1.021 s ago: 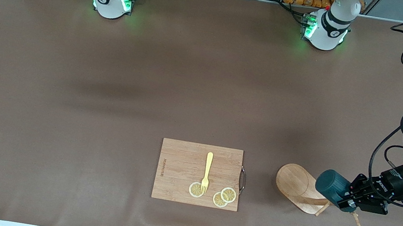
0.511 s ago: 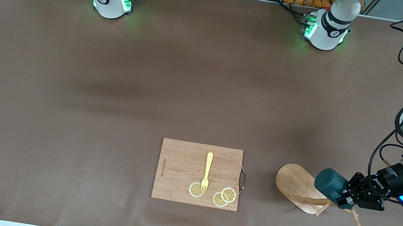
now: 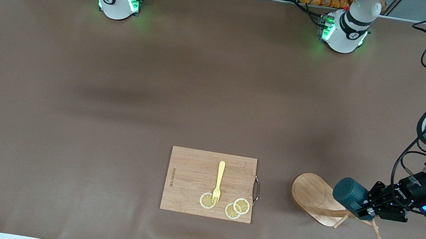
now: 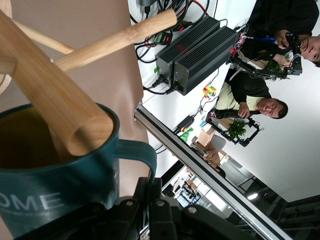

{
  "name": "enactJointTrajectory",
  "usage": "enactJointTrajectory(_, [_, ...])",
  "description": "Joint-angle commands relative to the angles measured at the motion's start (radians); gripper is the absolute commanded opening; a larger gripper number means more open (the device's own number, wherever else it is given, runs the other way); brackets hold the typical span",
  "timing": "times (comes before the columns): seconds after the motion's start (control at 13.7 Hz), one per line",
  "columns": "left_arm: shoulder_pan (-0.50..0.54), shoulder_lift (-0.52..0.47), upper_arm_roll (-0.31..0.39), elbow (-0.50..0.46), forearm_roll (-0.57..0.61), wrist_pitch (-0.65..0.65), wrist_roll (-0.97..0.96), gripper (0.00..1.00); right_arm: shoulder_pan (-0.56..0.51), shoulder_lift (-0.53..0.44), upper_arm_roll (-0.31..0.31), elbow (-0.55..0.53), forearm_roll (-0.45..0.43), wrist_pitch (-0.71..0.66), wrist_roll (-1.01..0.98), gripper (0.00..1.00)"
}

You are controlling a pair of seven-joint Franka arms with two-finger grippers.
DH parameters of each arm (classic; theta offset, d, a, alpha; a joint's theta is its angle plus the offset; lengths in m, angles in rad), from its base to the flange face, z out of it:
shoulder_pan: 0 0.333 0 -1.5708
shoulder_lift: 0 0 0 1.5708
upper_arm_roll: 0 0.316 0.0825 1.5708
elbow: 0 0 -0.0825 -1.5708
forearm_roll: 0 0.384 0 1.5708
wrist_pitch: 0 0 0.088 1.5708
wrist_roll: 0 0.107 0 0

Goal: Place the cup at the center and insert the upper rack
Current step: 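Hang the mug onto a mug tree peg and open the left gripper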

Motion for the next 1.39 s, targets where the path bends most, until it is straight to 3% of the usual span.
enactJointTrajectory(0.0, [0.011, -0.049, -0.007, -0.056, -0.027, 0.009, 0.009, 0.64, -0.013, 0.008, 0.006, 0.019, 0.010, -0.015, 0.009, 1.00])
enactJointTrajectory(0.07, [0.011, -0.051, -0.007, -0.056, -0.027, 0.009, 0.007, 1.00, -0.013, 0.008, 0.006, 0.019, 0.010, -0.015, 0.009, 1.00])
enactJointTrajectory(0.44, [0.011, -0.054, -0.007, -0.056, -0.027, 0.007, 0.004, 1.00, -0.013, 0.009, 0.006, 0.017, 0.010, -0.015, 0.009, 1.00])
enactJointTrajectory(0.88, [0.030, -0.130, 0.001, -0.094, 0.035, 0.000, 0.007, 1.00, -0.019, 0.009, 0.006, 0.017, 0.010, -0.015, 0.009, 1.00])
enactJointTrajectory(1.09, [0.028, -0.215, -0.004, -0.131, 0.193, -0.002, 0.000, 1.00, -0.022, 0.009, 0.006, 0.017, 0.010, -0.015, 0.009, 1.00])
enactJointTrajectory(1.31, [0.028, -0.297, -0.007, -0.141, 0.487, -0.100, -0.023, 1.00, -0.024, 0.011, 0.006, 0.017, 0.010, -0.015, 0.009, 1.00])
